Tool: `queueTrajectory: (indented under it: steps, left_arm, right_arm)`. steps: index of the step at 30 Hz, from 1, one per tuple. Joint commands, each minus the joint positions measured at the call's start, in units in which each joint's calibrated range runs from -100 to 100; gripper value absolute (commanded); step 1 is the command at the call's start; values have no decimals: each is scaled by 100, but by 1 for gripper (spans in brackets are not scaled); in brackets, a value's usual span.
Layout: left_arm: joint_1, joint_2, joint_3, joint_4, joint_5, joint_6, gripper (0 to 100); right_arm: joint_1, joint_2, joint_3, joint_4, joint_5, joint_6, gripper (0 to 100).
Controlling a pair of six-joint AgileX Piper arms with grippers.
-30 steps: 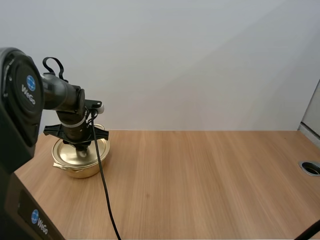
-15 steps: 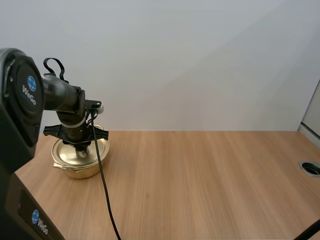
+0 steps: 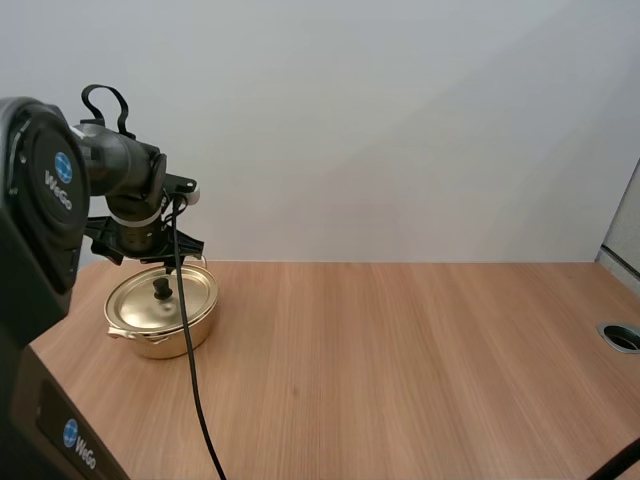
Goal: Open the pot, put the car inside, and close it
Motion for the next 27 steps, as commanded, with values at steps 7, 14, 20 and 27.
queueTrajectory:
  steps: [7, 14, 20, 27]
  left_arm:
    - [-2, -244, -449, 272, 153, -4, 100]
    - [-2, -422, -449, 1027, -46, 65, 100]
    - [-2, -436, -449, 1114, 66, -4, 100]
    - [-2, -451, -449, 1324, -72, 512, 100]
  right_arm:
    - [-2, 8, 0, -1, 0, 0, 0]
    - [-2, 8, 0, -1, 0, 0, 0]
    - [-2, 8, 0, -1, 0, 0, 0]
    - [-2, -23, 0, -22, 0, 7, 0]
